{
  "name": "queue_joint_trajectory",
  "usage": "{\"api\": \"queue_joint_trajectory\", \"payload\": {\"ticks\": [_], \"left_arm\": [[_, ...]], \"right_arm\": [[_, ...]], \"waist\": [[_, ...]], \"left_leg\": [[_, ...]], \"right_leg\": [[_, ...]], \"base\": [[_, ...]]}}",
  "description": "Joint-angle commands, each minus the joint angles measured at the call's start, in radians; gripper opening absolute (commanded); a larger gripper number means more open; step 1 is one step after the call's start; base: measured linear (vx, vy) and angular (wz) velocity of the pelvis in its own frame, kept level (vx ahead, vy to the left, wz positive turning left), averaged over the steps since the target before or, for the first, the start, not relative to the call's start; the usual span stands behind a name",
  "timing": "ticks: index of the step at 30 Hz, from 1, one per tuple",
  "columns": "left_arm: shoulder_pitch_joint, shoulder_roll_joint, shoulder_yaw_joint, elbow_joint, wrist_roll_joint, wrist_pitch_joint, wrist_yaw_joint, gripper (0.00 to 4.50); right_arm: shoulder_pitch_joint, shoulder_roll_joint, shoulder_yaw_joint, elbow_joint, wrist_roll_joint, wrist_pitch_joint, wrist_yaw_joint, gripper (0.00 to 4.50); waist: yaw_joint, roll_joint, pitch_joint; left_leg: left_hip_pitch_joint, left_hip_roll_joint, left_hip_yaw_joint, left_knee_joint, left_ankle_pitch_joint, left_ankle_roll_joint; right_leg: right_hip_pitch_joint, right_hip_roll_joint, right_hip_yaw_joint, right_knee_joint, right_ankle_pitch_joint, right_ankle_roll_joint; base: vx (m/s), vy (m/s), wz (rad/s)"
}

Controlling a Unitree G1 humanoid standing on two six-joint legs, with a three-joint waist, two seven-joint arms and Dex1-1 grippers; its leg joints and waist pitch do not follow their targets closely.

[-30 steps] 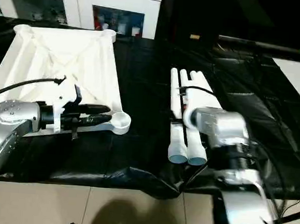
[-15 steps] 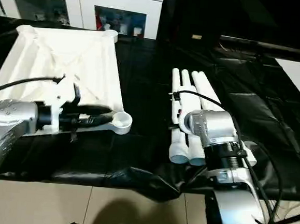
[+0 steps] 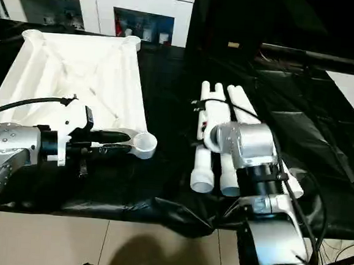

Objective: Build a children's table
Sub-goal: Pick table leg

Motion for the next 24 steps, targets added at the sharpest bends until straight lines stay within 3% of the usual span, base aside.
{"api": "queue_joint_trajectory", "payload": {"ticks": [1, 6, 18, 24], "left_arm": [[0.005, 0.004, -0.013, -0.028, 0.009, 0.011, 0.004, 1.22], [0.01, 0.004, -0.016, -0.035, 0.006, 0.022, 0.005, 1.22], [0.004, 0.014, -0.022, -0.04, 0.0, 0.038, 0.0, 1.22], [0.004, 0.008, -0.032, -0.046, 0.016, 0.034, 0.015, 1.31]], "right_arm": [[-0.005, -0.014, 0.001, 0.021, -0.017, -0.008, -0.017, 4.5], [0.013, -0.008, 0.016, 0.078, -0.015, -0.012, -0.008, 4.5], [-0.011, 0.017, -0.045, 0.205, 0.009, -0.046, -0.008, 4.5], [-0.023, 0.026, -0.068, 0.262, 0.018, -0.072, -0.009, 4.05]], "waist": [[0.002, 0.009, -0.071], [0.006, 0.007, -0.072], [0.012, 0.006, -0.074], [0.014, 0.002, -0.073]], "left_leg": [[0.019, 0.029, -0.006, -0.064, -0.02, -0.052], [0.019, 0.029, -0.006, -0.063, -0.018, -0.047], [0.019, 0.03, -0.005, -0.062, -0.008, -0.041], [0.017, 0.03, -0.005, -0.062, -0.004, -0.033]], "right_leg": [[0.05, -0.066, 0.049, -0.054, 0.152, -0.195], [0.051, -0.066, 0.048, -0.053, 0.154, -0.193], [0.049, -0.066, 0.046, -0.051, 0.161, -0.199], [0.05, -0.068, 0.046, -0.051, 0.157, -0.201]], "base": [[0.0, 0.0, 0.0], [0.0, 0.0, 0.0], [0.0, 0.0, 0.0], [0.0, 0.0, 0.0]]}}
